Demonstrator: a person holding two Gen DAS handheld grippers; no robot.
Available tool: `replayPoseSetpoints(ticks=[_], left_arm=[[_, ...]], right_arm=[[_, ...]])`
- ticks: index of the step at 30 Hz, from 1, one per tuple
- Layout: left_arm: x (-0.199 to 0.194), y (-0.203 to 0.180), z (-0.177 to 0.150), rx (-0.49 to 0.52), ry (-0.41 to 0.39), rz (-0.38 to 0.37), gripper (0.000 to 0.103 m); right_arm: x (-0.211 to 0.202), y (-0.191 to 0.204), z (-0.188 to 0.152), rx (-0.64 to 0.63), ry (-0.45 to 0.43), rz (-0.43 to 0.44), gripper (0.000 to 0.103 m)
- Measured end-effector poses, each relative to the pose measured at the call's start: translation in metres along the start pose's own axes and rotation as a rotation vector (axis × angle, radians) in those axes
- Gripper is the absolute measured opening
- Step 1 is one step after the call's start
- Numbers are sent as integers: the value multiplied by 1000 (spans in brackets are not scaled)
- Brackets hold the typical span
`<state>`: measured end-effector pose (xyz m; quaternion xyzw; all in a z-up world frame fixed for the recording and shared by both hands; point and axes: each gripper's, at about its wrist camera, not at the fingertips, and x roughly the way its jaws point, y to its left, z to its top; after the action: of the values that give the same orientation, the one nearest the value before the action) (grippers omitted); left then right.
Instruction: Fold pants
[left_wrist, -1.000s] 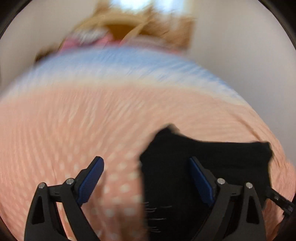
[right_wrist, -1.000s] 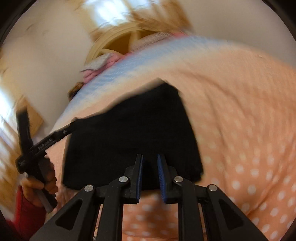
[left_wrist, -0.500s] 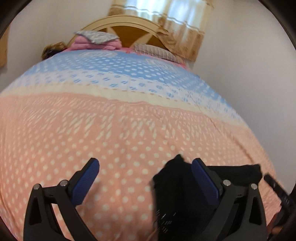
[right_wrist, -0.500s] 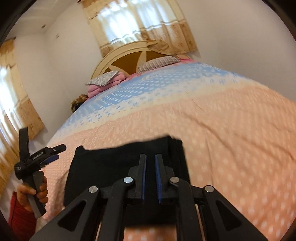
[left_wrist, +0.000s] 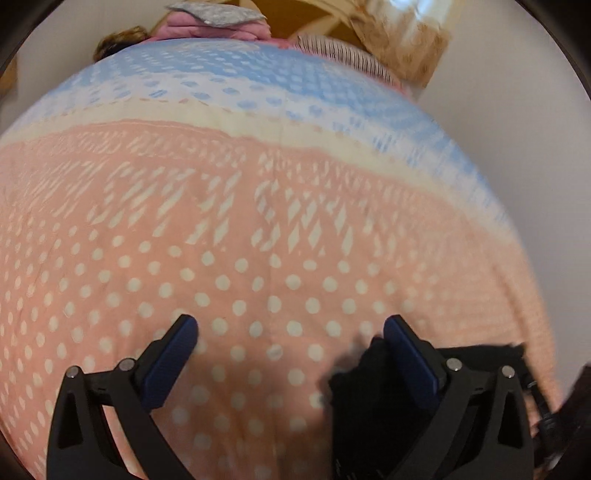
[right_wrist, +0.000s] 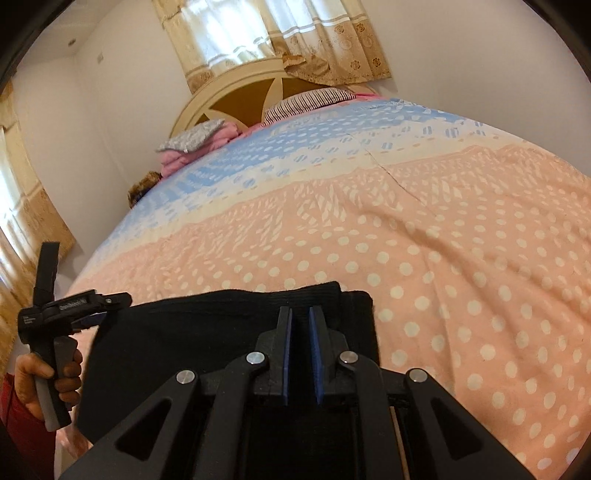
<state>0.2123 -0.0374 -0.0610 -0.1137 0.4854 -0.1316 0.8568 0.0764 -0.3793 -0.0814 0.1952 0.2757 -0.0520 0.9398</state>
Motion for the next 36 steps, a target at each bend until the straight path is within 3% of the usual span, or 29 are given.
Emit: replayPoseSetpoints(ticks=[3, 5, 8, 14, 17, 21, 24, 27, 30, 32, 36], left_arm=[[-32, 8, -5, -26, -84, -41, 103], [-46, 5, -11, -3, -134, -23, 103], [-53, -3, -33, 40, -152, 48, 103], [-29, -18, -89, 133, -85, 115, 103], [-38, -15, -94, 101, -106, 100, 103], [-51, -6, -84, 57, -84, 38, 103], [-62, -8, -88, 35, -150, -39, 103], [-52, -24, -90, 94, -133, -67, 103], [-30, -31, -96, 127, -73, -68, 103], [-25, -34, -101, 150, -98, -39, 103], [-24, -36, -102, 157, -112, -39, 103]], right_arm=[[-34, 2, -6, 66, -88, 11, 10], [-57, 12, -12, 2, -152, -28, 11], [-66, 23, -25, -44, -110, -72, 22], [-70, 8, -61, 60, -13, -121, 31], [-69, -11, -62, 150, 13, -159, 68], [-82, -41, -63, 338, -11, -51, 68], [-91, -35, -55, 279, -67, -30, 68], [-84, -24, -45, 221, -61, -9, 68], [-63, -19, -41, 191, -13, -9, 68], [-49, -19, -48, 212, 44, 0, 68], [-49, -2, -56, 130, 46, -35, 68]])
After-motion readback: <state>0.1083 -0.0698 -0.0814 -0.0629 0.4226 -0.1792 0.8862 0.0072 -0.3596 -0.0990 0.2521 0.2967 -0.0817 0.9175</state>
